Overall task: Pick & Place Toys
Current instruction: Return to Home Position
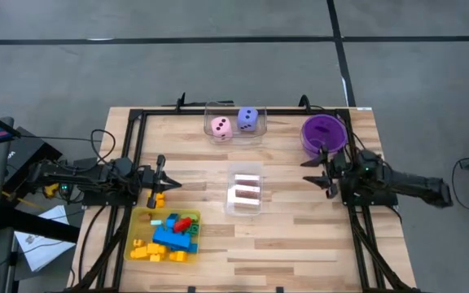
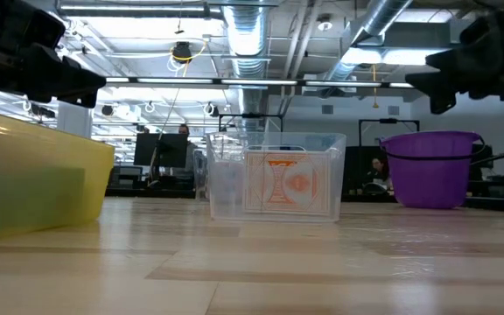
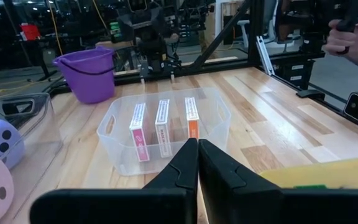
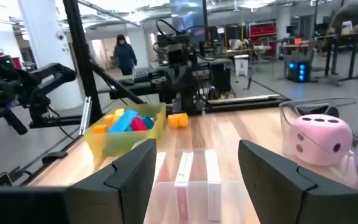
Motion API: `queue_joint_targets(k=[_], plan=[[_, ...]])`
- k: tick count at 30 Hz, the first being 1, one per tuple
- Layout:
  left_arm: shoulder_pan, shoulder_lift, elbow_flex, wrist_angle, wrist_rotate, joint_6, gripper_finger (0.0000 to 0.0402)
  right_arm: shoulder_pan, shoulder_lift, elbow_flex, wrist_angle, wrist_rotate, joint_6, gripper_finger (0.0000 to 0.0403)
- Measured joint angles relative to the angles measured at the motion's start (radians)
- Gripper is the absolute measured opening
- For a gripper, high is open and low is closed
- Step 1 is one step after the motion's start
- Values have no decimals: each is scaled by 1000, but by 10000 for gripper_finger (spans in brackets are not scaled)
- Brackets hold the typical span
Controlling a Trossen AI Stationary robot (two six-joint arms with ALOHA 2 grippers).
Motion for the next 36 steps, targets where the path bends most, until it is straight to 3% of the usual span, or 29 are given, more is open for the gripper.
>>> queue_joint_targets(k=[9,13,17,23,30,36], plan=[[0,6,1,17,0,0,12,319,-10,-1,-10,421,-83,221],[0,6,1,18,0,0,10,416,-10,-1,-8,493,-120,221],[0,6,1,17,0,0,8,443,-10,-1,1,554,-148,218],[0,6,1,17,0,0,10,405,-10,-2,1,552,-153,207],[0,6,1,17,0,0,10,350,-10,-2,-8,411,-139,199],[0,6,1,17,0,0,13,321,-10,-2,-27,358,-140,194]])
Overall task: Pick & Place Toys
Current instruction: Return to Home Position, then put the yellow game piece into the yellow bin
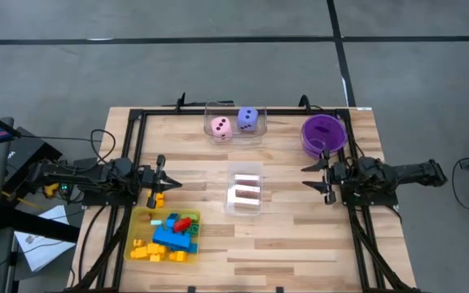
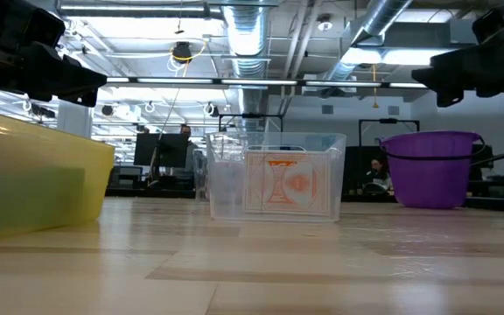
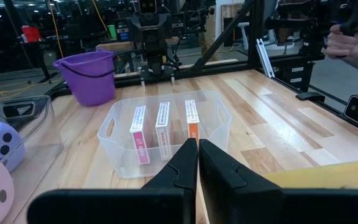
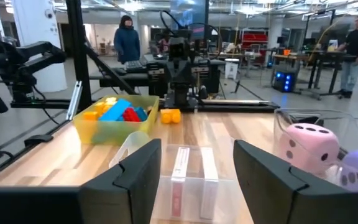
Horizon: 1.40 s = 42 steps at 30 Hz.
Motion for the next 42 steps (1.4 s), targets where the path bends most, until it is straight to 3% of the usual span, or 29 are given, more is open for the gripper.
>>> queue_joint_targets(k=[9,20,26,29,42], plan=[[0,0,0,0,0,0,13,-84,0,0,-2,-40,18,186],[0,0,0,0,0,0,13,-91,38,0,-6,-38,164,184],[0,0,0,0,0,0,12,-86,38,-1,-5,-37,532,184],[0,0,0,0,0,0,12,-86,38,-1,-5,-36,626,184],[0,0,0,0,0,0,12,-86,38,-1,-2,-36,648,184]])
